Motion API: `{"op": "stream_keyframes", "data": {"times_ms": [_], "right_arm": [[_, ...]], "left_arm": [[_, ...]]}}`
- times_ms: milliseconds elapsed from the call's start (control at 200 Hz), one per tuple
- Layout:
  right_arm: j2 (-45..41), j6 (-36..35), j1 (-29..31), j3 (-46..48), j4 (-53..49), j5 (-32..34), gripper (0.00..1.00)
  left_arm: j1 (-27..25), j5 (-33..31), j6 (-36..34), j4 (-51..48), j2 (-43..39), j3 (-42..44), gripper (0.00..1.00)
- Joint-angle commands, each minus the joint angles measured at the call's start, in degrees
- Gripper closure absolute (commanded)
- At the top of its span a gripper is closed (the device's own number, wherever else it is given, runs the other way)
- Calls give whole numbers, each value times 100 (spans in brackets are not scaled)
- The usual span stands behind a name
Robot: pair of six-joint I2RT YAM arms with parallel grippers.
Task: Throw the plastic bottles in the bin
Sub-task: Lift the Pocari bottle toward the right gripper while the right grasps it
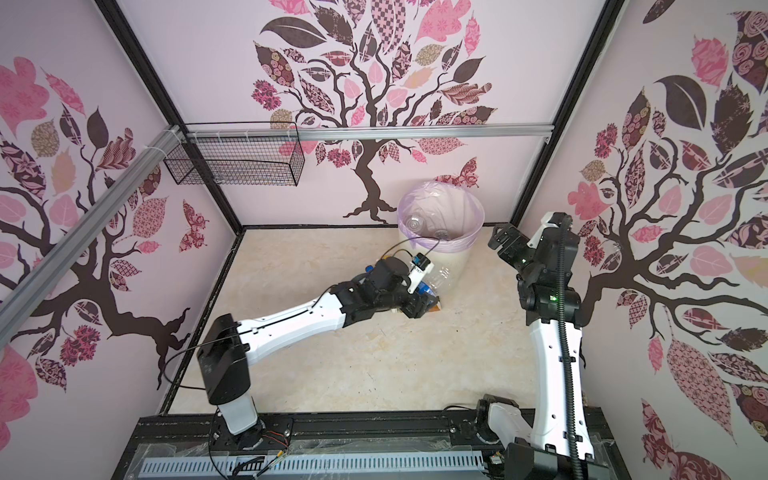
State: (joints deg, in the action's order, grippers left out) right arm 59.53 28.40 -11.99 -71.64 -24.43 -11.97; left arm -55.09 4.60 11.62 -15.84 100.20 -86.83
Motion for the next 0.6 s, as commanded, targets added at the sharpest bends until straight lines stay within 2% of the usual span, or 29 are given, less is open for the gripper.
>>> {"op": "stream_keyframes", "data": {"times_ms": [0, 145, 265, 365, 500, 595], "right_arm": [[80, -98, 313, -208, 100, -515, 0], [28, 66, 1251, 29, 582, -579, 1], [79, 602, 1585, 225, 1212, -1297, 1], [163, 721, 1979, 196, 1440, -1308, 1], [482, 984, 2309, 97, 1761, -1640, 1], [696, 925, 2767, -15, 1766, -1397, 2]], "left_arm": [[306, 137, 330, 121, -401, 203, 44], [888, 623, 740, 280, -734, 125, 44], [1254, 1065, 988, 386, -791, 15, 44], [1315, 1155, 974, 419, -825, -41, 44], [1319, 1269, 1034, 528, -862, -31, 44], [1325, 1263, 1037, 578, -906, -17, 44]]}}
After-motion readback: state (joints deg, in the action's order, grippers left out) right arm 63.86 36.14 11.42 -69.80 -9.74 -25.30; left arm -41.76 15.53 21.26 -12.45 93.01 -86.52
